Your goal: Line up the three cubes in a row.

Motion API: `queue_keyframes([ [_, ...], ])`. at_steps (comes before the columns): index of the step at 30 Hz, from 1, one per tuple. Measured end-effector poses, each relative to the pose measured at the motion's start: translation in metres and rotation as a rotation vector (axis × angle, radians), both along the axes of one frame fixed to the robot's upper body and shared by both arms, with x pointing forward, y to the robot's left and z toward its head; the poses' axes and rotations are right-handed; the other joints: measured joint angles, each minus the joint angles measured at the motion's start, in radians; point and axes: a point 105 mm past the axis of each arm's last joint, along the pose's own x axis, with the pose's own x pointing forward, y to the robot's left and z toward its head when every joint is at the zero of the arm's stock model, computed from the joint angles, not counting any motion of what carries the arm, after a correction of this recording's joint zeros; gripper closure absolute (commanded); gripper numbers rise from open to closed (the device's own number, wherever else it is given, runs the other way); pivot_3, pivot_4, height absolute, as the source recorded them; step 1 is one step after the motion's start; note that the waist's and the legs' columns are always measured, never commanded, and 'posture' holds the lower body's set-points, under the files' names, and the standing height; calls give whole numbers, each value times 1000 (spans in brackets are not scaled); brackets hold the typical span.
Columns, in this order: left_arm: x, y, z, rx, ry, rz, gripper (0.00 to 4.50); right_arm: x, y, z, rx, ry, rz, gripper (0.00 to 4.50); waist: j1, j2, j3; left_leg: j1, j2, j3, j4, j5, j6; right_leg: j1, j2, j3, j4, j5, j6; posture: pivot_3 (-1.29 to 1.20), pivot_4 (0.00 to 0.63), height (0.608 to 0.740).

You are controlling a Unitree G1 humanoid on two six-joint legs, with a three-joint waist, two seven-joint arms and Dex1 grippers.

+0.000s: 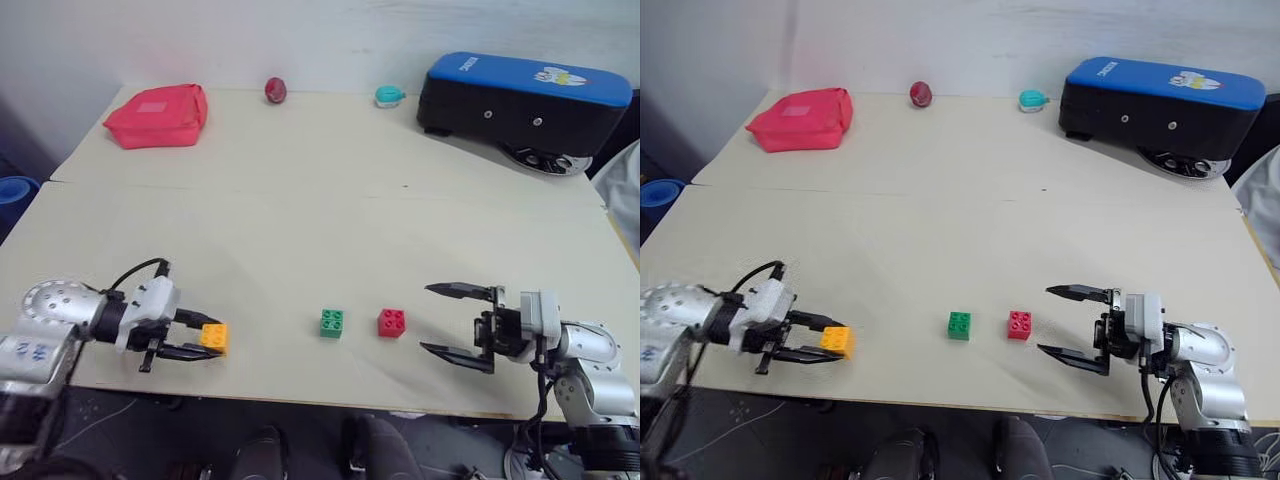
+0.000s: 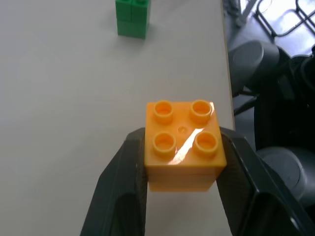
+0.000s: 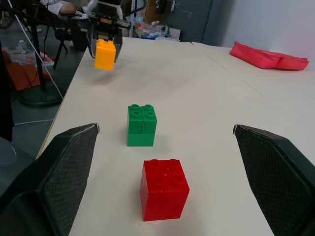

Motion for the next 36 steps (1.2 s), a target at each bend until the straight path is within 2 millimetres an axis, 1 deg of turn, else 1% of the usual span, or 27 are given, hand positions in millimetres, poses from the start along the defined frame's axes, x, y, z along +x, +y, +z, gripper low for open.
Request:
queue_keyframes([
  [2, 12, -7, -6, -13, -16, -15, 2990, -4, -2, -6, -1, 22, -8, 0, 2, 0, 0, -2, 0, 1, 1, 0, 1, -2, 0, 1, 0, 1, 1, 0, 150, 740],
  [3, 15, -10, -7, -15, -22, -25, 2990, -6, -3, -8, -1, 31, -10, 0, -3, -1, 0, -4, 1, 2, 2, 0, 0, -3, 1, 2, 0, 1, 2, 0, 150, 740],
  [8, 23, -19, -13, -33, -37, -53, 2990, -12, -4, -10, -3, 27, -13, 0, -18, -1, 0, -3, 1, 3, 3, 0, 0, -3, 1, 3, 0, 1, 2, 0, 150, 740],
  [12, 25, -24, -20, -51, -40, -60, 2990, -14, -7, -10, -3, 29, -24, 0, -15, -1, 1, -1, 0, 2, 3, 0, 0, -3, 1, 3, 3, 1, 3, 0, 150, 740],
  [14, 26, -33, -24, -81, -38, -77, 2990, -15, -6, -8, -4, 20, -27, 0, -14, -1, 1, -1, 0, 2, 3, 0, 0, -2, 1, 4, 3, 1, 3, 0, 150, 740],
  [16, 27, -36, -25, -84, -42, -89, 2990, -15, -3, -4, -5, -1, -19, 0, -14, -1, 1, -1, 0, 2, 3, 0, 0, -2, 1, 4, 3, 1, 3, 0, 150, 740],
  [18, 28, -38, -24, -82, -57, -93, 2990, -14, -2, -2, 1, 4, -28, 0, -14, -1, 0, -1, 0, 2, 3, 0, 0, -2, 1, 4, 3, 1, 3, 0, 150, 740],
  [20, 32, -41, -25, -94, -90, -99, 2990, -14, 5, 6, 6, -14, -25, 0, -14, -1, 0, -1, 0, 2, 4, 0, 0, -2, 1, 3, 3, 1, 3, 0, 150, 740],
  [23, 33, -41, -25, -92, -105, -104, 2990, -13, 8, 8, 10, -6, -29, 0, -14, -1, 0, -1, 0, 2, 3, 0, 0, -2, 1, 3, 3, 1, 3, 0, 150, 740],
  [24, 33, -40, -25, -93, -100, -104, 2640, -13, 9, 7, 10, -1, -26, 0, -14, -1, 0, -1, 0, 2, 4, 0, 0, -2, 1, 3, 3, 1, 3, 0, 150, 740],
  [25, 34, -40, -25, -95, -90, -102, 2158, -14, 11, 5, 10, 7, -22, 0, -14, -1, 0, -1, 0, 2, 4, 0, 0, -2, 1, 3, 3, 1, 3, 0, 150, 740],
  [26, 34, -39, -26, -93, -81, -97, 1993, -14, 12, 4, 9, 11, -19, 0, -15, -1, 0, -1, 0, 2, 4, 0, 0, -2, 1, 3, 4, 1, 3, 0, 150, 740],
  [27, 34, -39, -27, -93, -71, -92, 1643, -14, 12, 4, 7, 13, -18, 0, -15, -1, 1, -1, 0, 2, 4, 0, 0, -2, 1, 3, 3, 1, 3, 0, 150, 740],
  [29, 34, -38, -26, -98, -61, -82, 1087, -15, 11, 1, 3, 14, -18, 0, -15, -2, 1, -1, 1, 2, 3, 0, 0, -2, 2, 3, 3, 1, 3, 0, 150, 740],
  [32, 34, -32, -22, -108, -75, -51, 234, -16, 7, -4, 0, 25, -20, 0, -16, -2, 1, -1, 1, 3, 3, 0, 0, -3, 2, 4, 3, 1, 3, 0, 150, 740],
  [33, 32, -26, -19, -106, -88, -32, 9, -16, 6, -6, 0, 29, -18, 0, -19, -2, 1, -1, 1, 3, 3, 0, 0, -3, 2, 4, 3, 1, 3, 0, 150, 740],
  [36, 17, 8, -11, -75, -118, 66, 9, -16, -3, -7, -5, 30, -22, 0, -30, -2, 1, 0, 3, 3, 2, 0, -1, -3, 3, 5, 3, 1, 2, 0, 150, 740],
])
